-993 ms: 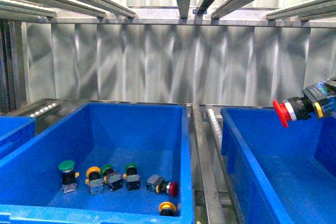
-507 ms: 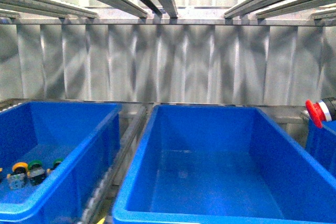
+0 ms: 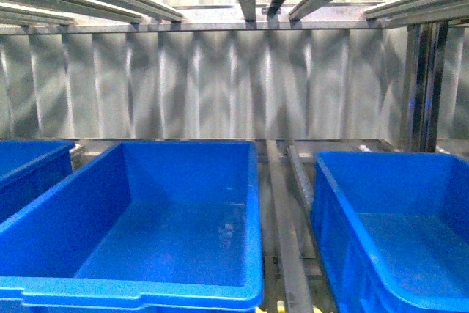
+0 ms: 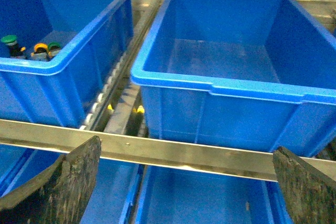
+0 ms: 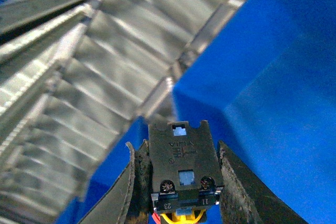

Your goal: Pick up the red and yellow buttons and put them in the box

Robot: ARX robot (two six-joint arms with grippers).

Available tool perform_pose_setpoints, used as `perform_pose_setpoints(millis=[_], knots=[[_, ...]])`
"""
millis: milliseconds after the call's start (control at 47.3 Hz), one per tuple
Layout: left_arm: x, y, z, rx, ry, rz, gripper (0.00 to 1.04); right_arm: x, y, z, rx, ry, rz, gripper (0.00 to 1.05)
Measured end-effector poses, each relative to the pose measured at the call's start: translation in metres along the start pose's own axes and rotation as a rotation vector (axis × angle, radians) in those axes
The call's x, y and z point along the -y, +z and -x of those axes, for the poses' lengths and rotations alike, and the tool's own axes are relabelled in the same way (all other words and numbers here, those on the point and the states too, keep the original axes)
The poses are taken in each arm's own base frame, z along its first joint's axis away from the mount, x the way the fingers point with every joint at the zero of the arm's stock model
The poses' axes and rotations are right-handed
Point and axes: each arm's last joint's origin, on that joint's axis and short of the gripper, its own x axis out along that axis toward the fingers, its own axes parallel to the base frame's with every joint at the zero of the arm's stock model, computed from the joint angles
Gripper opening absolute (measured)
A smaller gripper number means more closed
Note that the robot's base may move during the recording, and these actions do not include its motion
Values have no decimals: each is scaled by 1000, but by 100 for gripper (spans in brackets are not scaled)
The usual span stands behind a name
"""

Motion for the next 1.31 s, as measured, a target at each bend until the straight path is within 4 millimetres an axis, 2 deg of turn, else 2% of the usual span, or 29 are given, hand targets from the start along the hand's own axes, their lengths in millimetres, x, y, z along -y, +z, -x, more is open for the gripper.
perform_pose_setpoints(millis=[127,296,402,592,740,909,1120,1184,1311], knots=[[0,0,0,-1,1,0,97,5,4,-23,-60,-96,188,26],[0,0,0,0,4,0,97,10,9,-69,-192,-188,416,26],[0,0,0,0,4,0,97,21,3,-106,-326,-222,574,26],[0,0,0,0,4,0,97,34,-6,-148,-401,-246,716,26],[0,0,0,0,3,0,97,60,-19,-189,-475,-294,815,26],[0,0,0,0,4,0,97,82,-34,-209,-556,-307,849,26],[0,0,0,0,4,0,97,99,-49,-220,-609,-296,885,28],[0,0,0,0,4,0,97,100,-51,-222,-612,-276,883,38],[0,0,0,0,4,0,97,92,-46,-222,-559,-266,871,66]])
